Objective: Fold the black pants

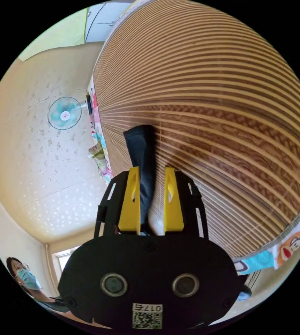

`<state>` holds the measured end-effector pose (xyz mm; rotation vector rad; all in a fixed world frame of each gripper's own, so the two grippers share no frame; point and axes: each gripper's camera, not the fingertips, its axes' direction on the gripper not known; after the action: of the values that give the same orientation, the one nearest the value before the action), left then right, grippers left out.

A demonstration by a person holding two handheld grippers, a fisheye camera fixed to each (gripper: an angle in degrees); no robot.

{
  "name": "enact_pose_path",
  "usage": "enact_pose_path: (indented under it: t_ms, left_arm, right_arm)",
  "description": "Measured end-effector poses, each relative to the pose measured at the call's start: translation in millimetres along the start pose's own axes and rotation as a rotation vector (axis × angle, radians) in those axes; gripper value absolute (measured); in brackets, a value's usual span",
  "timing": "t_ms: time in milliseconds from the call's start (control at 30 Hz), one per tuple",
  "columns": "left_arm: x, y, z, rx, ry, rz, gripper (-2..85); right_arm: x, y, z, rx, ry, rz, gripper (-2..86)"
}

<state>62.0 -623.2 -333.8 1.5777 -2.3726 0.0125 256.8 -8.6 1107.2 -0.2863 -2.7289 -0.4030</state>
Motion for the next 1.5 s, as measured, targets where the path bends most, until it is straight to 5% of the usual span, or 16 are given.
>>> enact_pose_path:
  t_ms: [133,300,400,733,867,967,1033,1133,1300,1500]
  left_arm:
    - [-18,19,-5,-0.038,0.004,-0.102,4.9]
    - [-36,23,-11,-0.066,0.108,-0.266,2.5]
    - [-34,23,-17,-0.048,0.182,-0.316,2.3]
    - [-1,30,-22,-0.098,0.072,-0.218,2.0]
    - [-3,37,-19,-0.133,0.021,-0.226,0.7]
    - [-9,42,-33,-0.096,-0.047,-0.257,-0.4]
    - [-14,42,-41,-0.084,-0.041,-0.267,-0.7]
    - [-23,43,-55,-0.055,-0.021,-0.286,-0.8]
    - [-36,52,-75,0.014,-0.031,-0.362,-1.0]
    - [-40,55,-77,0.012,-0.051,-0.374,-1.0]
  right_arm:
    - [-51,-9,49,-0.011,0.023,-0.198,3.6]
    - [-148,78,172,-0.514,0.003,-0.74,4.3]
    - [-143,130,236,-0.846,0.092,-0.844,5.7]
    - [-152,72,286,-0.672,0.404,-0.991,13.1]
    - [-129,63,362,-0.96,0.726,-1.074,11.7]
    - [-126,83,376,-1.197,0.765,-1.189,5.5]
    - [-144,86,355,-1.115,0.763,-1.27,4.3]
    - [-179,56,278,-0.842,0.505,-1.191,3.1]
    - [-57,-54,100,-0.148,-0.103,-0.404,1.3]
    - [117,-69,53,0.044,-0.005,0.078,1.4]
